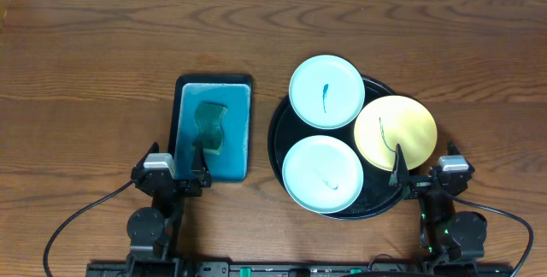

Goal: Clean dirty plates on tray and stack at the side

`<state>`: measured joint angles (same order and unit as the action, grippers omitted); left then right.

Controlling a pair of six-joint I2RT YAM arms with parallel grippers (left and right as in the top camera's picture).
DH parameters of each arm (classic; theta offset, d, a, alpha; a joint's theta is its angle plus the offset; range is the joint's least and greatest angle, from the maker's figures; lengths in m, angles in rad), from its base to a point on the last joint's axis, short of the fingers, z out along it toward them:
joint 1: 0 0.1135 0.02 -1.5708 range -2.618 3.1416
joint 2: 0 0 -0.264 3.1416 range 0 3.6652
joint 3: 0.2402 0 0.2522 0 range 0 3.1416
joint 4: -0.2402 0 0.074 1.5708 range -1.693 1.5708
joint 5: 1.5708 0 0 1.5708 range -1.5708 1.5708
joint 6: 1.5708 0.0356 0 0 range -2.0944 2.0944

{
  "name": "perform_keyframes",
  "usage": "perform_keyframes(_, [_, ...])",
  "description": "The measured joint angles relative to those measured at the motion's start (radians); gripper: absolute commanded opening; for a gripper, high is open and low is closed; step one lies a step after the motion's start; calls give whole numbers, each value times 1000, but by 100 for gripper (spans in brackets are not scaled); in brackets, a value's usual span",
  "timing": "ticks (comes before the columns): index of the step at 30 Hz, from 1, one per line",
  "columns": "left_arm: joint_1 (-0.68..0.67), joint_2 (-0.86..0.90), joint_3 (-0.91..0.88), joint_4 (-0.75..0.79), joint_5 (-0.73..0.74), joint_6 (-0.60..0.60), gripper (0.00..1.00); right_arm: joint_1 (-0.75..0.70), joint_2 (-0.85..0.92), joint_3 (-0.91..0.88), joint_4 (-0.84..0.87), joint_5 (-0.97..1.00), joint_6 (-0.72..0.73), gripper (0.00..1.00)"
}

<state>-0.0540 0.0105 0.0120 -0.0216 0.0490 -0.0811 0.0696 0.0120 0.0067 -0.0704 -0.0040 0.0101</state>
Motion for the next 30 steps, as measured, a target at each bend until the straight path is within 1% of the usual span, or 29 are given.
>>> perform_keyframes(7, [0,0,3,-6,0,-35,91,0,0,0,0,-2,27,99])
perform_keyframes(15, [0,27,84,-195,-2,-54,91,0,0,2,-3,-34,62,99])
perform_keyframes(19, [0,139,193,-292,-3,-57,92,0,7,48,-71,-45,66,99])
perform_keyframes(22, [0,258,317,-327,-3,-57,92,0,50,144,-180,-49,66,99])
perform_keyframes(24, [0,330,383,-368,-3,-66,92,0,97,201,-221,-57,69,99])
perform_keyframes(25, [0,405,446,-403,-3,-79,92,0,151,249,-233,-72,69,99])
perform_keyframes(27, [0,484,519,-493,0,-89,92,0,211,291,-244,-97,70,99])
perform_keyframes(28, [0,557,588,-558,7,-100,91,0,282,328,-253,-127,72,99])
perform_keyframes(30, [0,634,668,-668,12,-105,91,0,370,380,-308,-170,77,99])
